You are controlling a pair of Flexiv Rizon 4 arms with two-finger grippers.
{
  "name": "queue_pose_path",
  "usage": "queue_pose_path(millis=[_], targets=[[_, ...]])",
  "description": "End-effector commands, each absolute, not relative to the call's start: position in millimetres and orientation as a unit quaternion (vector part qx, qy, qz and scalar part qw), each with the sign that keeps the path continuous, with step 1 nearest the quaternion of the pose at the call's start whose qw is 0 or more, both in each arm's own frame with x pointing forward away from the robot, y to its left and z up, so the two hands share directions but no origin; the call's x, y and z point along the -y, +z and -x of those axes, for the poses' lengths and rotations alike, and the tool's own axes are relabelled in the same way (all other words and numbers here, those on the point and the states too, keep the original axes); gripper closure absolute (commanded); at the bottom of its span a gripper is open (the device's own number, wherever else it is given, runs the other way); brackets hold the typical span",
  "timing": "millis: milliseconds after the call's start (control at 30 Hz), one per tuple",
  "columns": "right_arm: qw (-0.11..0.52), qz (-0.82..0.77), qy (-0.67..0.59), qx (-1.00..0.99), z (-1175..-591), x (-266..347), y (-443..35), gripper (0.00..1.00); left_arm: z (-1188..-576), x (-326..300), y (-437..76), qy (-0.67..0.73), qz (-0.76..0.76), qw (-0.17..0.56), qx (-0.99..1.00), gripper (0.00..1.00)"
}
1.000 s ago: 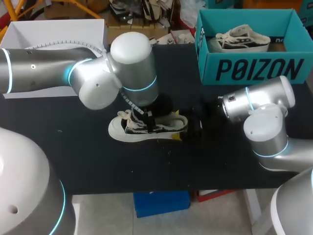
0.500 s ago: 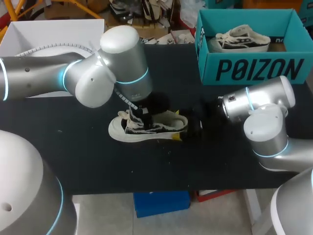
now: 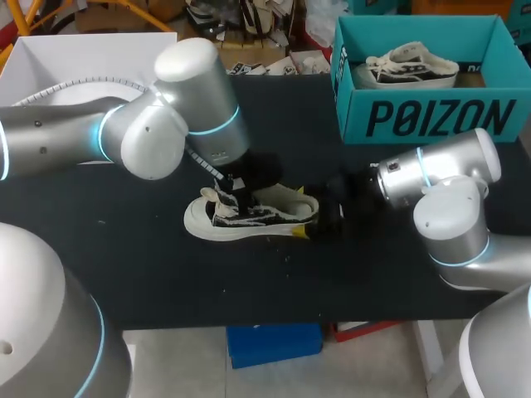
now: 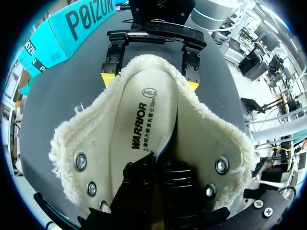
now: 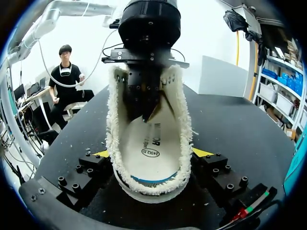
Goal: Take the shoe out of the shoebox, open the shoe tongue, remove and reinsert the insole, then place the shoe into the shoebox
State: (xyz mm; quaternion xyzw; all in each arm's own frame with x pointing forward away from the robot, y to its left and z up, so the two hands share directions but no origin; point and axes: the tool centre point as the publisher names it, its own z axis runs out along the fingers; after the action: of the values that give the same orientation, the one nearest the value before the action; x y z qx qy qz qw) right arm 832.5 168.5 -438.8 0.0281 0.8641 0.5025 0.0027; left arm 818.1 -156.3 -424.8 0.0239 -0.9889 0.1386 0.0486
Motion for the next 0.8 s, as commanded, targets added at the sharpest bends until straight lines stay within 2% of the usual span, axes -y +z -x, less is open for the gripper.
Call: queue_pose_path(millis=[33,800], targets=[[0.003,-0.029,0.502,-0.864,-832,-167,-440,1.0,-815,153,-426,0.143,-0.022,0.048,0.988,1.0],[0.003,-0.029,0.502,-0.864,-832,-167,-440,1.0,-807,154,-400,0.166,-0.006,0.042,0.985,1.0]])
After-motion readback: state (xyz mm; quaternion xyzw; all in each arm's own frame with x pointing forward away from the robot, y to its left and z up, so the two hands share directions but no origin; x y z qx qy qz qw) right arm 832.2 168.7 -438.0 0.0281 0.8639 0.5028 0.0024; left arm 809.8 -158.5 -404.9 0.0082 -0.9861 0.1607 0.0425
